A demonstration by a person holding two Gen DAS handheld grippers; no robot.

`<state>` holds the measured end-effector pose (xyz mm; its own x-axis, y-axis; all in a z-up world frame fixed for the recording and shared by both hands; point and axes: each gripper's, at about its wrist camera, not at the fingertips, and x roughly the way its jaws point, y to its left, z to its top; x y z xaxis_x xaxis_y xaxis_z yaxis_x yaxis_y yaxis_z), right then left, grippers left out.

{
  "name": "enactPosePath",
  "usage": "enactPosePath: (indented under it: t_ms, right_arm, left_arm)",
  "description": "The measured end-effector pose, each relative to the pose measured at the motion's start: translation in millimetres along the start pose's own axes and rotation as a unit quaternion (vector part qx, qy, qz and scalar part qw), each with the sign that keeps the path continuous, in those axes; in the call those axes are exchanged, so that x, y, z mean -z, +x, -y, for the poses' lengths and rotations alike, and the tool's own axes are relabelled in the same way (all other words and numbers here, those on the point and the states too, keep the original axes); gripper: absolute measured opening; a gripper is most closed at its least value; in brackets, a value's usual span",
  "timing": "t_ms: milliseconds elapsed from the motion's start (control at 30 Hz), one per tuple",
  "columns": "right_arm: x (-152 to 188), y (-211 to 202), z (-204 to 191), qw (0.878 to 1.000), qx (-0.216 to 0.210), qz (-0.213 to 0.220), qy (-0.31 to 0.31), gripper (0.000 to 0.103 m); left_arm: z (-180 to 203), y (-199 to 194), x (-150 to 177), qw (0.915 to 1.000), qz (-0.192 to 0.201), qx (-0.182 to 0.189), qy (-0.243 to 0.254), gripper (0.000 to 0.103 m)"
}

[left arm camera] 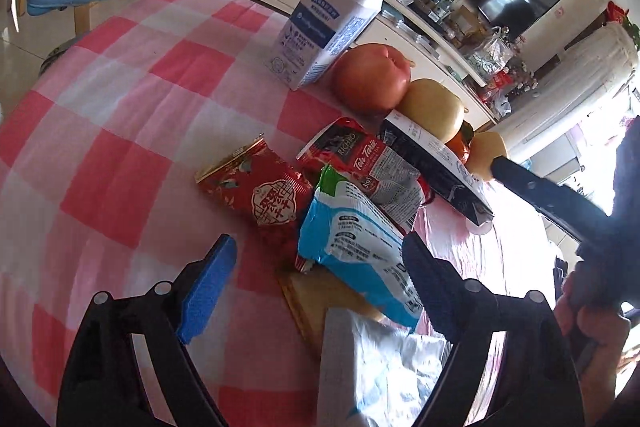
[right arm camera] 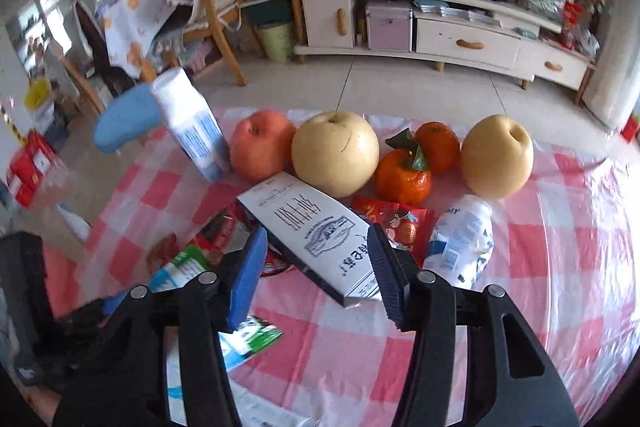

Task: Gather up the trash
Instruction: 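Grasp the white milk carton with the right gripper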

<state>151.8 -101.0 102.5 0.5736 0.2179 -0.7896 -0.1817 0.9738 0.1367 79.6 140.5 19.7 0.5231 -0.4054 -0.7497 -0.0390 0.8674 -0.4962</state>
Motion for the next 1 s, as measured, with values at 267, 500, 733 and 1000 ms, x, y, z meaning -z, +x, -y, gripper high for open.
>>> enactPosePath:
  t_ms: [267, 500, 733, 1000]
  right_arm:
    - [-8.7, 27.6, 1.8, 1.000, -0.011, -0.009, -0.027, 0.072]
    - [-4.0, 55.1, -17.7, 0.995, -0.008, -0.034, -0.097, 0.072]
    - [0.6, 61.3, -19.0, 0.993, -0.018, -0.037, -0.113, 0.069]
    - [14.1, 64.6, -20.1, 0.988, -0.030, -0.056, -0.138, 0.056]
  left_arm:
    - [6.5, 13.6, -8.8, 0.9999, 0.009, -0.001, 0.007, 0.083]
    - [17.6, 21.7, -14.4, 0.9976, 0.016, -0.039, 0.055, 0.083]
    - [20.6, 22.5, -15.2, 0.9956, 0.021, -0.057, 0.071, 0.074]
    - [20.7, 16.1, -5.9, 0.9947, 0.009, -0.045, 0.092, 0.057]
